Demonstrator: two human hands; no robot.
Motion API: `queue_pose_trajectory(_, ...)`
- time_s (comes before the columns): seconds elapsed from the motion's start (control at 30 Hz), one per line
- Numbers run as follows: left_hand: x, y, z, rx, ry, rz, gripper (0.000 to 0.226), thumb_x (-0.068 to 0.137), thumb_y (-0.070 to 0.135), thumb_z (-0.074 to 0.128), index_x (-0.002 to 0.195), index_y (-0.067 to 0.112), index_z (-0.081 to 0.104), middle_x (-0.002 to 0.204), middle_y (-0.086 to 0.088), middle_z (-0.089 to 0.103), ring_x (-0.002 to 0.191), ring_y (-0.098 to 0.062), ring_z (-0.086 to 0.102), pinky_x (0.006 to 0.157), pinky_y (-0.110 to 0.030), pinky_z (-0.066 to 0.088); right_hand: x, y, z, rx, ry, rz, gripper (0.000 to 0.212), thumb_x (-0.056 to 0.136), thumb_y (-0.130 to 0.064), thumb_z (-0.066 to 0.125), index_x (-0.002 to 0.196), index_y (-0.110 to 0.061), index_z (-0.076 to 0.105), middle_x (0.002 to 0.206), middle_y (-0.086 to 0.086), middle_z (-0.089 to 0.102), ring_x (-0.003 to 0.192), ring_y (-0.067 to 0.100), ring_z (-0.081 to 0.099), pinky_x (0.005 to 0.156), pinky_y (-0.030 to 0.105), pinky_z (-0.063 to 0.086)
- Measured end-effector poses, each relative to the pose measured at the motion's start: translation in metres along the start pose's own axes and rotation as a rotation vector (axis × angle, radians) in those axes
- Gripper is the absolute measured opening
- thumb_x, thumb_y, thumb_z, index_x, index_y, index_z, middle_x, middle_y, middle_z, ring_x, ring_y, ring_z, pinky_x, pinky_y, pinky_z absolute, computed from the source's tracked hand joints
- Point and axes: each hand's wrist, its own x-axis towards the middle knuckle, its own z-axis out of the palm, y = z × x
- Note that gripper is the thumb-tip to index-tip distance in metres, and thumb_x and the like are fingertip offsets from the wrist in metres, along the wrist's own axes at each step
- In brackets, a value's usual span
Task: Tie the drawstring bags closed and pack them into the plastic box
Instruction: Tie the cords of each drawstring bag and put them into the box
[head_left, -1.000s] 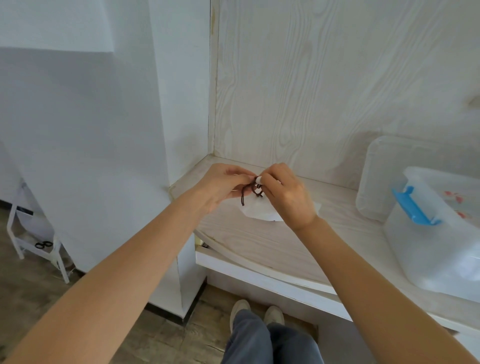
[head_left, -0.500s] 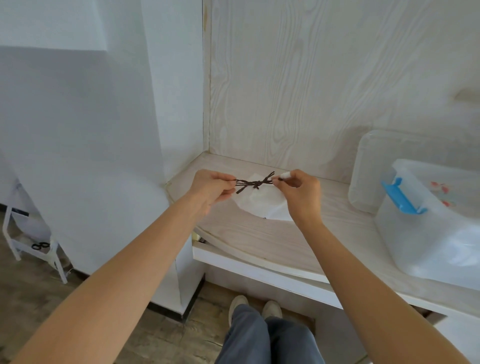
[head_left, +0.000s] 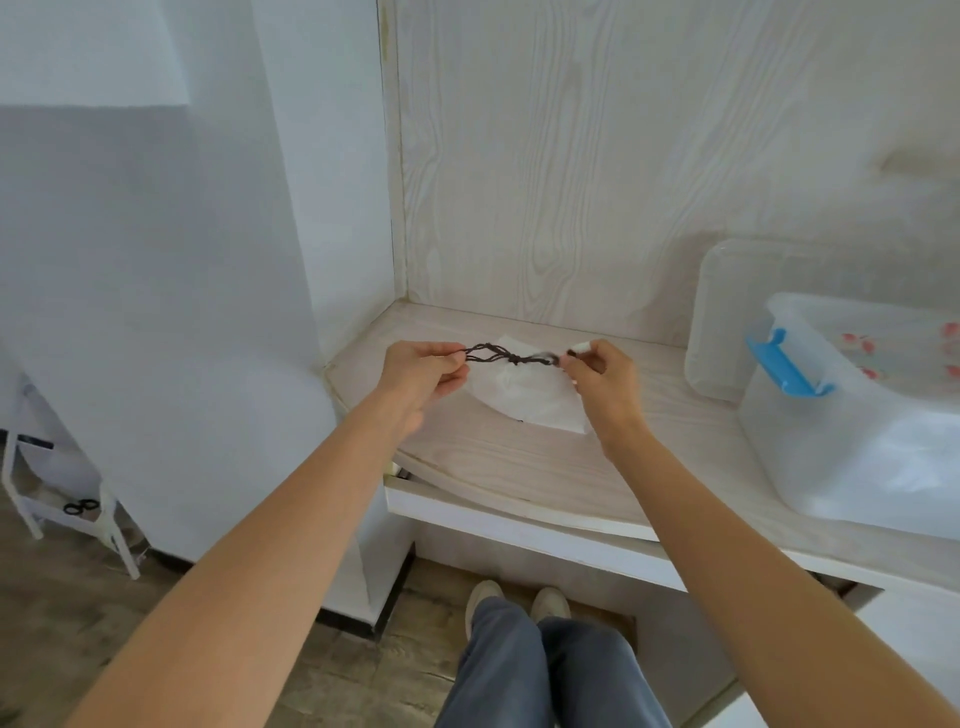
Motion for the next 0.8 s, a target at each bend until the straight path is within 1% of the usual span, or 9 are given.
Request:
queue_pose_trajectory(0.07,-0.003,-0.001,0.003,-0.033,-0.028,-0.005,0.015,0.087,-0.007,0.057,0.102,-0.005,0.061,0.075,-0.009,0.06,0.066,-0.012,0.06,0.069,-0.021,0.056,0.001,-0.007,0.002,-0.134,-0.188,0.026,0.044,0.08,-0.038,0.07,0.115,-0.018,0.054,0.1,0.001,0.062,0.093,0.016,0.056,0.082,0.029,0.041)
queue_pose_trajectory(0.1,-0.003,-0.002,0.005,-0.045,-0.034,-0.004,0.016,0.087,-0.006,0.057,0.103,-0.005,0.061,0.074,-0.009,0.06,0.066,-0.013,0.06,0.07,-0.022,0.056,0.001,-0.01,0.003,-0.254,-0.266,0.006,0.052,0.076,-0.042,0.072,0.119,-0.019,0.053,0.103,-0.002,0.059,0.096,0.015,0.054,0.081,0.027,0.041)
queue_pose_trajectory(0.13,-0.004,-0.001,0.008,-0.057,-0.041,0.0,0.016,0.087,-0.006,0.057,0.103,-0.005,0.061,0.075,-0.01,0.06,0.068,-0.014,0.06,0.071,-0.022,0.056,0.0,-0.014,0.004,-0.366,-0.329,-0.041,0.05,0.073,-0.04,0.075,0.113,-0.017,0.058,0.098,-0.003,0.058,0.092,0.014,0.053,0.075,0.025,0.04)
queue_pose_trajectory(0.2,-0.006,0.003,0.012,-0.078,-0.07,0.023,0.018,0.087,-0.006,0.057,0.104,-0.006,0.061,0.077,-0.01,0.061,0.07,-0.015,0.061,0.073,-0.022,0.056,0.001,-0.022,0.008,-0.486,-0.376,-0.124,0.026,0.07,-0.033,0.078,0.083,-0.016,0.064,0.074,-0.003,0.053,0.072,0.014,0.049,0.057,0.023,0.032)
queue_pose_trajectory(0.27,-0.006,0.01,0.015,-0.087,-0.121,0.062,0.02,0.088,-0.007,0.056,0.107,-0.007,0.062,0.083,-0.011,0.065,0.074,-0.015,0.064,0.077,-0.023,0.057,0.004,-0.032,0.006,-0.45,-0.33,-0.157,0.024,0.071,-0.029,0.078,0.069,-0.017,0.057,0.062,-0.005,0.045,0.06,0.012,0.041,0.052,0.023,0.026)
queue_pose_trajectory(0.4,-0.01,0.033,0.039,-0.009,-0.126,0.239,0.026,0.09,-0.001,0.054,0.114,0.001,0.063,0.104,-0.011,0.067,0.094,-0.015,0.063,0.091,-0.026,0.049,0.014,-0.058,-0.013,-0.2,-0.198,-0.129,0.031,0.074,-0.023,0.076,0.071,-0.016,0.047,0.069,-0.003,0.042,0.061,0.011,0.038,0.054,0.023,0.026)
queue_pose_trajectory(0.53,-0.025,0.054,0.078,0.191,-0.173,0.432,0.041,0.093,0.016,0.055,0.133,0.017,0.05,0.129,0.002,0.055,0.113,-0.004,0.05,0.091,-0.015,0.035,0.02,-0.084,-0.045,0.098,-0.079,-0.031,0.023,0.078,-0.027,0.072,0.088,-0.014,0.055,0.085,0.006,0.054,0.078,0.019,0.053,0.066,0.033,0.04)
queue_pose_trajectory(0.67,-0.05,0.066,0.13,0.348,-0.328,0.635,0.049,0.096,0.027,0.05,0.142,0.028,0.036,0.144,0.005,0.042,0.133,-0.006,0.037,0.104,-0.018,0.028,0.022,-0.108,-0.098,0.314,0.019,-0.035,0.022,0.084,-0.021,0.066,0.1,-0.012,0.055,0.094,0.007,0.061,0.082,0.022,0.06,0.071,0.037,0.047)
queue_pose_trajectory(0.8,-0.081,0.074,0.195,0.461,-0.467,0.749,0.049,0.098,0.033,0.043,0.145,0.032,0.029,0.15,0.006,0.033,0.138,-0.007,0.028,0.11,-0.021,0.022,0.024,-0.113,-0.163,0.38,0.172,-0.058,0.033,0.087,-0.018,0.063,0.114,-0.009,0.046,0.097,0.007,0.059,0.081,0.021,0.059,0.074,0.04,0.053)
